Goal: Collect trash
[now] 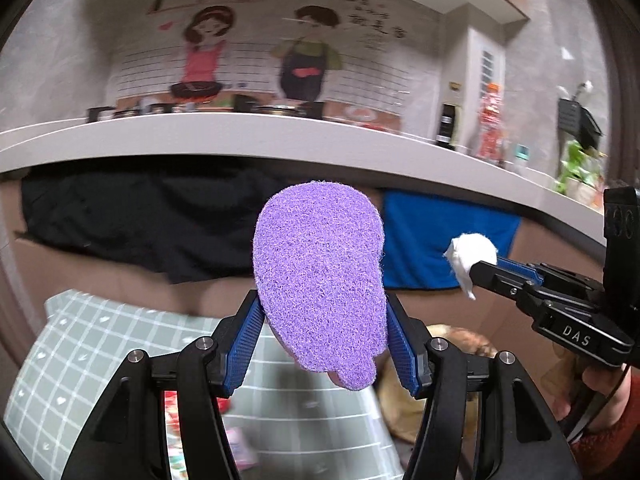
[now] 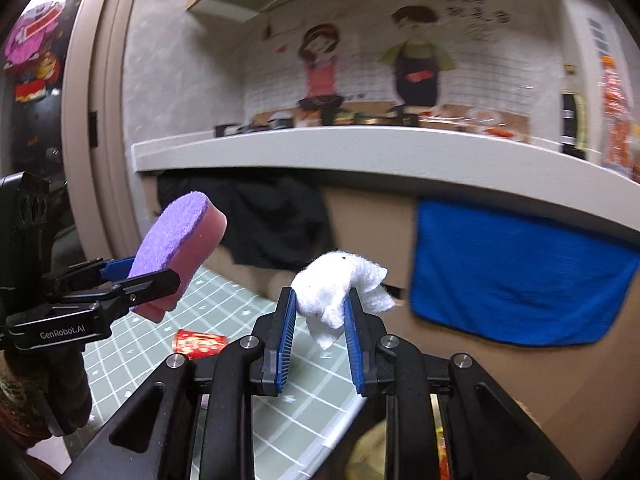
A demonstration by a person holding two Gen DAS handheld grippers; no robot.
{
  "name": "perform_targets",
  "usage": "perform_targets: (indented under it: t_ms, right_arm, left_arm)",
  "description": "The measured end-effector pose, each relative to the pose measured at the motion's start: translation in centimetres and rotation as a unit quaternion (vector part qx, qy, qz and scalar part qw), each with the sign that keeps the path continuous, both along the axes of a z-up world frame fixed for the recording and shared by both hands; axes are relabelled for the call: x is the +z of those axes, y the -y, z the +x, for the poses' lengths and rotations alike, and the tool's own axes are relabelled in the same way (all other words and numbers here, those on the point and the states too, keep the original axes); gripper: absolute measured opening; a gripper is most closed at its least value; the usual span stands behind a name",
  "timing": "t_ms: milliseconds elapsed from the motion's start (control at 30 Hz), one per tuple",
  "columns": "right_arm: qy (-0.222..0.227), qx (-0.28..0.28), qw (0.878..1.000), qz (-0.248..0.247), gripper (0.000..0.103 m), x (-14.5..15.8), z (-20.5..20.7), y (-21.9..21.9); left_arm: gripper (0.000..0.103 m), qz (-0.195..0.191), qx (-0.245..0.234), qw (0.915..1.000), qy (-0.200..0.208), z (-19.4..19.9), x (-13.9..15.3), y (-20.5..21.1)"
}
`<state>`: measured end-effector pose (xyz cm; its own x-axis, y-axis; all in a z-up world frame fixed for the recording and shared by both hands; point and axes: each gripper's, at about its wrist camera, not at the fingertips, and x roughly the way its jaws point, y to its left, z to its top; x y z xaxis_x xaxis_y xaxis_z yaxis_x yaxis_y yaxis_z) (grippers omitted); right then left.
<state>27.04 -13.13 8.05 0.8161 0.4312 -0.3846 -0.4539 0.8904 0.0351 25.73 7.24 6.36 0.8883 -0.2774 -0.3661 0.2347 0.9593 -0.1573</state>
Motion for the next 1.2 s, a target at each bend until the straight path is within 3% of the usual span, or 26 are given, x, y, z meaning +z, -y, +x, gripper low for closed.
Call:
perform_targets:
  t_ms: [500, 833, 1200]
  right_arm:
    - [-0.007, -0.093, 0.995, 0.020, 0.022, -2.7, -1.7, 11.5]
    - [-0.027, -0.118, 0.992, 0.027, 0.022, -5.3, -1.5, 14.9]
    - [-0.057, -0.119, 0.991, 0.031, 0.022, -8.3, 0.0, 15.8]
  left_arm:
    - [0.060, 0.007, -0.079, 0.9967, -0.021, 2.4, -2.6, 12.2]
    - [0.060, 0.023, -0.085, 0.9956, -0.034, 2.9, -4.8, 15.8]
    - [0.060, 0.025, -0.081, 0.9946, -0.059, 4.4, -6.9, 16.7]
